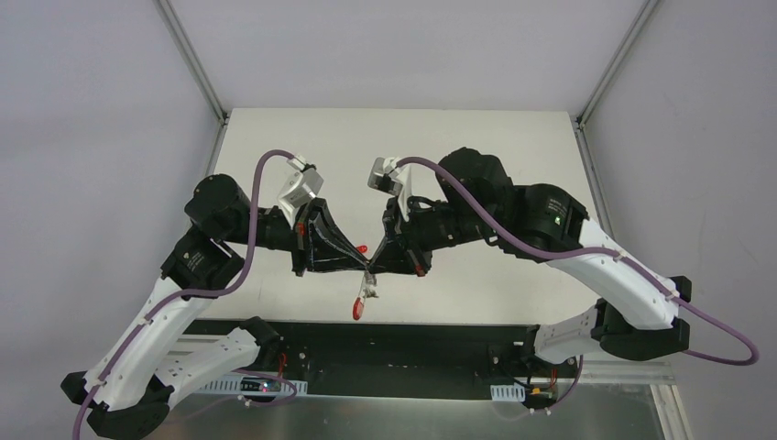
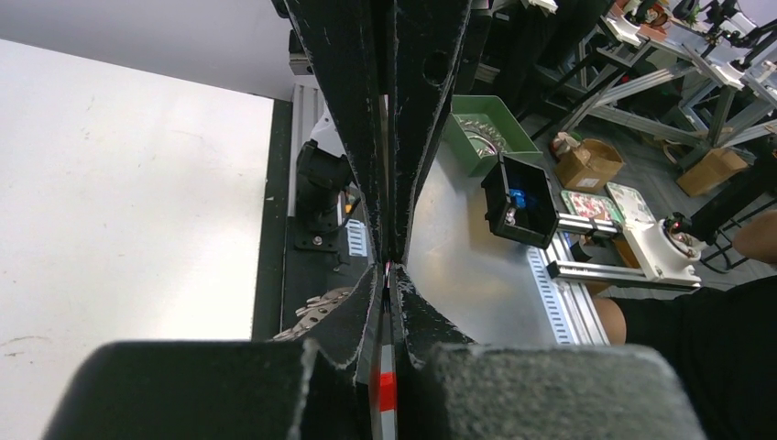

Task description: Put the keys on the keyring

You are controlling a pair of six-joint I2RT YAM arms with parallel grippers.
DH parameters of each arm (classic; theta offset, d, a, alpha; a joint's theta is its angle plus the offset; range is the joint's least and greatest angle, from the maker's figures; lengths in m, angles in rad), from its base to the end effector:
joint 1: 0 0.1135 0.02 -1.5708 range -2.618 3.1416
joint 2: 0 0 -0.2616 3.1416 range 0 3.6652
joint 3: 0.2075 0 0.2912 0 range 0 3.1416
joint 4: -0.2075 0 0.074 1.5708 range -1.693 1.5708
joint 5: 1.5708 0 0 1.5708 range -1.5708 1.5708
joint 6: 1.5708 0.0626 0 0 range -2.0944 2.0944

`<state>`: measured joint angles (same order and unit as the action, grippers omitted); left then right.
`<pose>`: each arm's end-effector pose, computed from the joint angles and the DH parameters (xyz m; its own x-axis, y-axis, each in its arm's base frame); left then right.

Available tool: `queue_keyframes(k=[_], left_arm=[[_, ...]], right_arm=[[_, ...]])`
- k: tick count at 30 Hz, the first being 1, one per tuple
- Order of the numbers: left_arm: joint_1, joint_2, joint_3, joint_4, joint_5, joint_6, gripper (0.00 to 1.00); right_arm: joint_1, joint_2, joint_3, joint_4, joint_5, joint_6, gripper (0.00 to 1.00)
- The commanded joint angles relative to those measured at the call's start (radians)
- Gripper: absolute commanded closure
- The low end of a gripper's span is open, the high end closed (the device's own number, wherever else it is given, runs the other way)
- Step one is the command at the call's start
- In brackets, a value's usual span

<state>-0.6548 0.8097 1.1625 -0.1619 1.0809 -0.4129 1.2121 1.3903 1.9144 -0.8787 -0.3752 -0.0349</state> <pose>0.1153 -0.1582 0.4773 -0.2529 -0.0439 -0.9665 0.9523 -0.1878 -0.2406 0.0887 0.3018 0.5195 -0.0872 -0.3251 -0.9417 -0.9955 -0.0065 0.0944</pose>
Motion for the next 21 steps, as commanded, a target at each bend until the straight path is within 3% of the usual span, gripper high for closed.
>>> queue_keyframes(k=[1,10,21], left_arm=[[-0.003,0.007,0.008,0.030,0.036,-0.001,1.00],[-0.003,-0.003,0.023,0.030,-0.026,0.025,1.00],[-0.003,-0.058,0.034,0.061,-0.087,0.052,1.00]], right_arm=[[-0.003,-0.047,0.008,0.067,0.002,0.001,1.00],[-0.003,-0.079,-0.031,0.101,0.016,0.002,1.00],[-0.002,-0.227,-0.193,0.223,0.185,-0.017,0.63]])
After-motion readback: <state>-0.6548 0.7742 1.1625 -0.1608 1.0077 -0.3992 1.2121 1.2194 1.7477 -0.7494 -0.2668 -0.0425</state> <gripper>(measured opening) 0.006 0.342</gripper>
